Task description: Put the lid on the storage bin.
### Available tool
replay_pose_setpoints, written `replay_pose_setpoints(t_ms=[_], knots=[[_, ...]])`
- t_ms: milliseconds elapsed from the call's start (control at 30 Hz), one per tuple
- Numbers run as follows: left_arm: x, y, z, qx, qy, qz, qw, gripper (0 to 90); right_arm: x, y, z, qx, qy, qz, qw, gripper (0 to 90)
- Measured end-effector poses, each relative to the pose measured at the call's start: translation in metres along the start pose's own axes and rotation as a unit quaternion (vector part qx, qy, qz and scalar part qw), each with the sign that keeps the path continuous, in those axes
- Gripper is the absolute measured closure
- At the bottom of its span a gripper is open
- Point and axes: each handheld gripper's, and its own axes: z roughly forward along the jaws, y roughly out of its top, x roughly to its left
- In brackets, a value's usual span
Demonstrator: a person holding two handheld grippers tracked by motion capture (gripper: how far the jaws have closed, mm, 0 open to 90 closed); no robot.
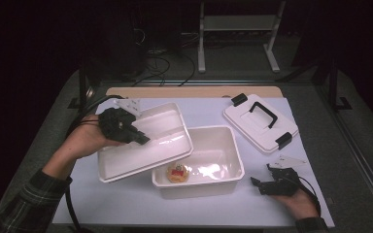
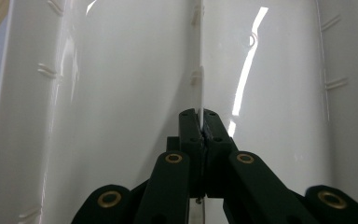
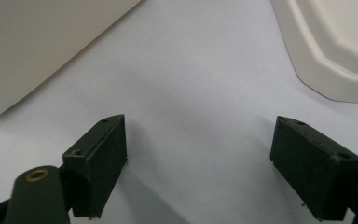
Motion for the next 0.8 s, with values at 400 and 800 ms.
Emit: replay_pose_setpoints(t_ms=[400,800], knots=[[-0.010,0.045,0.022,-0.016,-0.024,0.040,0.9988,88.8,0.000,0.000,0.000,0.000,0.000,0.000,1.0000,17.9],[-0.019,0.079,0.058,-0.018,-0.056,0.063,0.9963,88.8,0.000,0.000,0.000,0.000,0.000,0.000,1.0000,17.9]])
